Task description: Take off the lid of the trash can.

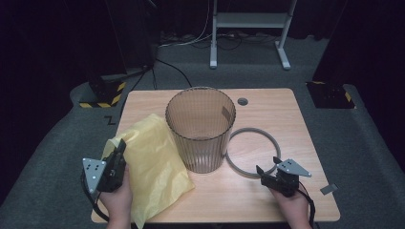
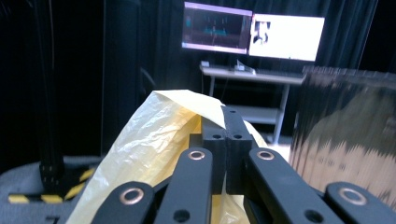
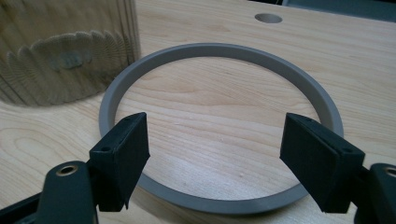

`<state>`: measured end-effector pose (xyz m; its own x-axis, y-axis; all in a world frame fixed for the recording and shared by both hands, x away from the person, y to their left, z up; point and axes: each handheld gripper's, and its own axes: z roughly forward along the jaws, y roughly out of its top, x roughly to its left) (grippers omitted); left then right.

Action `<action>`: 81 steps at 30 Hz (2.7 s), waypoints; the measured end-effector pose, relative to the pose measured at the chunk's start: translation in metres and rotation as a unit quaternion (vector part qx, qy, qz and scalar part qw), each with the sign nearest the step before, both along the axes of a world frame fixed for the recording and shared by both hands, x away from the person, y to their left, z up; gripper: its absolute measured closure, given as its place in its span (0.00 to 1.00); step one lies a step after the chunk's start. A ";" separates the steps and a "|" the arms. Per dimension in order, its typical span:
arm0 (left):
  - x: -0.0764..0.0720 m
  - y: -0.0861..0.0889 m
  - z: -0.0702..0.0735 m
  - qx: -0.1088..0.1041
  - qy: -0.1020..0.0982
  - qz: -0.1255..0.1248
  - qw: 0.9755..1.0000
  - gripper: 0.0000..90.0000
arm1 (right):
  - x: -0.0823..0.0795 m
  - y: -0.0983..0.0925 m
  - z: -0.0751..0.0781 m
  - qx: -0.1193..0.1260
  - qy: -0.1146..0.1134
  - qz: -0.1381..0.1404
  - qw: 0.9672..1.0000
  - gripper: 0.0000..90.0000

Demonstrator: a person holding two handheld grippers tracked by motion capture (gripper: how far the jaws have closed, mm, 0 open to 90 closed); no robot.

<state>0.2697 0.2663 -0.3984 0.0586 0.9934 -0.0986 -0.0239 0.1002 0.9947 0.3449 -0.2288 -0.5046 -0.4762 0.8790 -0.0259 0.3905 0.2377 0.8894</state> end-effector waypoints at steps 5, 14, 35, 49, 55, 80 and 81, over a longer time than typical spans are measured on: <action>-0.005 -0.008 0.013 0.002 -0.037 0.006 0.999 1.00 | -0.001 0.001 0.001 -0.006 -0.008 0.000 1.000 0.26; -0.020 -0.027 0.036 -0.001 -0.112 -0.002 0.994 1.00 | -0.001 0.000 0.003 0.000 -0.012 -0.004 1.000 0.25; -0.029 -0.075 0.092 0.024 -0.254 -0.031 0.966 1.00 | -0.003 0.001 0.001 -0.004 -0.015 -0.004 1.000 0.27; -0.027 -0.096 0.129 0.031 -0.311 -0.050 0.949 1.00 | -0.003 0.001 0.000 -0.007 -0.017 -0.003 1.000 0.28; -0.024 -0.107 0.146 0.036 -0.333 -0.062 0.940 1.00 | -0.004 0.001 0.000 -0.009 -0.018 -0.003 1.000 0.29; 0.026 -0.131 0.135 0.022 -0.302 -0.094 0.948 1.00 | -0.009 0.002 0.003 -0.009 -0.025 0.004 1.000 0.29; 0.028 -0.130 0.131 0.025 -0.296 -0.091 0.950 1.00 | -0.009 0.003 0.003 -0.009 -0.025 0.004 1.000 0.29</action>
<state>0.2973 0.1364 -0.2676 0.2609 0.9639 0.0531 -0.5683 0.1090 0.8155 0.3356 -0.2261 -0.5011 -0.4816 0.8740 -0.0649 0.3440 0.2567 0.9032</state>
